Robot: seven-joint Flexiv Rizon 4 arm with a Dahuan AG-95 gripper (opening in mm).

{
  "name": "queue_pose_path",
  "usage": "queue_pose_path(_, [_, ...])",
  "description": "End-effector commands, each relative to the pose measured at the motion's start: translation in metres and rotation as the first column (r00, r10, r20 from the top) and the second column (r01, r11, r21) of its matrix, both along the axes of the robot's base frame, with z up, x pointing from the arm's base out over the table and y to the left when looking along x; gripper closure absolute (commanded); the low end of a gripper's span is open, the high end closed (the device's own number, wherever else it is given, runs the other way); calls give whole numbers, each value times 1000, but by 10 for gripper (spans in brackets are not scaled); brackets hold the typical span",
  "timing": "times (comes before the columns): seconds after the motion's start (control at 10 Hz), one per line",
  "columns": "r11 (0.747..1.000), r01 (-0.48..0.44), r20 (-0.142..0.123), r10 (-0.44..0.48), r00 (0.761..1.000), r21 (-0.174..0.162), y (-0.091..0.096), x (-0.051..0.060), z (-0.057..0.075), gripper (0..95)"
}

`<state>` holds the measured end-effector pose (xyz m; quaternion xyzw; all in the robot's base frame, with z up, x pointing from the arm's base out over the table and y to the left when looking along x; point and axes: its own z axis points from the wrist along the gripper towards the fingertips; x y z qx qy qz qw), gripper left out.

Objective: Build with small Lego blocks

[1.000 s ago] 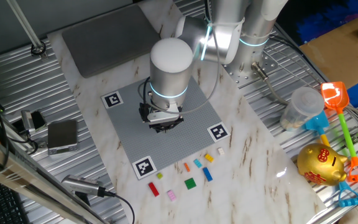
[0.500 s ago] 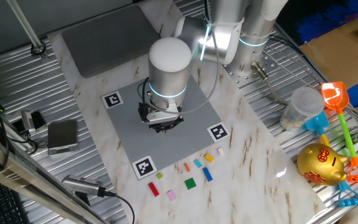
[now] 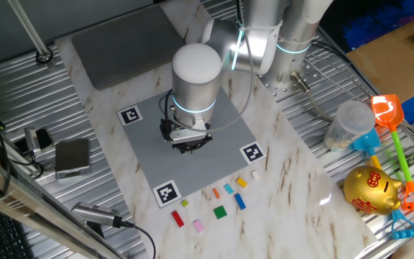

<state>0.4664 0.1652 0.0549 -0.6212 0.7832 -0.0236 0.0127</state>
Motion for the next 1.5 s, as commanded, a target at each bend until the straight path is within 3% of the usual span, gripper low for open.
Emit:
queue_pose_path(0.1, [1000,-12,-2,12,1000,-4,0,0,0,950])
queue_pose_path(0.4, [1000,-26,-3,26,1000,-5,6,2,4,950])
queue_pose_path(0.6, [1000,-31,-3,31,1000,-5,21,6,5,950])
queue_pose_path(1.1, [997,67,-2,-67,998,24,71,12,-1,950])
queue_pose_path(1.5, [994,106,-4,-106,994,15,106,15,0,950])
